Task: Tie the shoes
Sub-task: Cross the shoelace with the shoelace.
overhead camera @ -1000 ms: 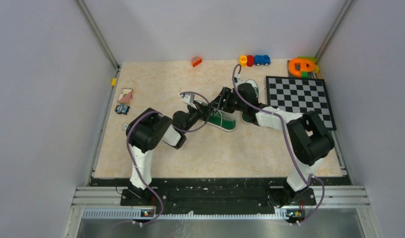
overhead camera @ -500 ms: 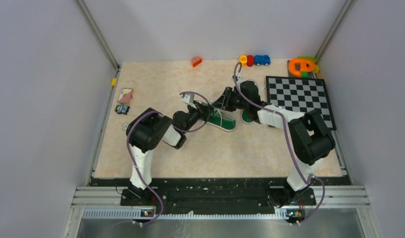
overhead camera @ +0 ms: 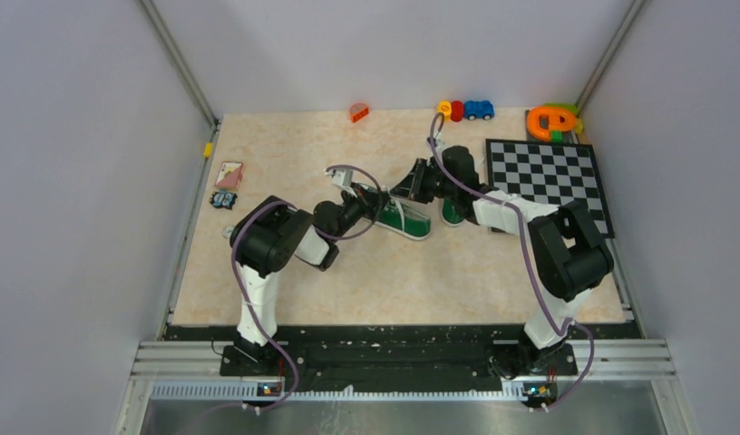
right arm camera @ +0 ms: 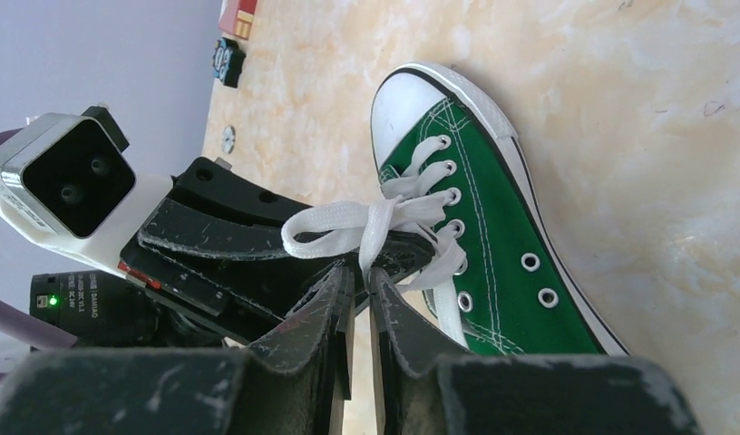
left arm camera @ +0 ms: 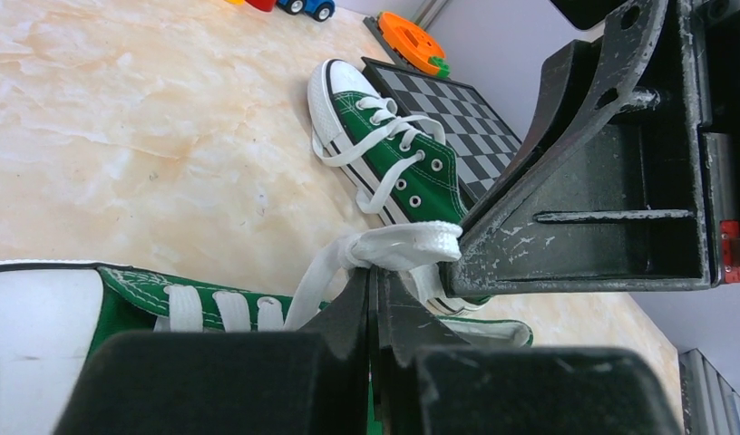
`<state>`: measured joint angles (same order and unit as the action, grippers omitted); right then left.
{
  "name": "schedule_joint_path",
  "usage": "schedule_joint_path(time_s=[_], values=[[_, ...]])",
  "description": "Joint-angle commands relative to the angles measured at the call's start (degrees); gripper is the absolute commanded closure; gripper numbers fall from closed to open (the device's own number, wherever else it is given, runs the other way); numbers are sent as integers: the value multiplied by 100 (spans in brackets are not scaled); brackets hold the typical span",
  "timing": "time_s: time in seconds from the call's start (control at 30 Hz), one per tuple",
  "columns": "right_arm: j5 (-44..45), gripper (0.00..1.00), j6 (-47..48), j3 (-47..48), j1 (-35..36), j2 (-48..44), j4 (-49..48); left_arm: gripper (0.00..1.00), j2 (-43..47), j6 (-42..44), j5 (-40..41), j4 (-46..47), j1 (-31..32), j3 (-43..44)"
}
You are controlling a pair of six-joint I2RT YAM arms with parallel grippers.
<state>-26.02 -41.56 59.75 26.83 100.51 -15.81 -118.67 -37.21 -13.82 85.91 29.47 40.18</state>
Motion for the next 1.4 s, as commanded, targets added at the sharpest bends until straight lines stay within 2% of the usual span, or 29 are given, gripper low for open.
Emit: schedule_joint_path(time_s=[0.0,0.37,0.87,1.17,1.37], values=[[-215,86,81,89,-129,-105,-106,100,-54,-173,-320,690,-79,182],[-532,94,103,31,-134,39,-264,100,-221,-451,-700,627,-104,395],[-448,94,122,-71,-131,254,-297,100,-353,-965,-1509,690,-396,477],[-490,94,99,-159,-76,326,-400,100,-610,-1389,-2001,690,-444,834],[-421,90,225,-178,-81,240,-246,100,-710,-1642,-2291,690,-460,1089]])
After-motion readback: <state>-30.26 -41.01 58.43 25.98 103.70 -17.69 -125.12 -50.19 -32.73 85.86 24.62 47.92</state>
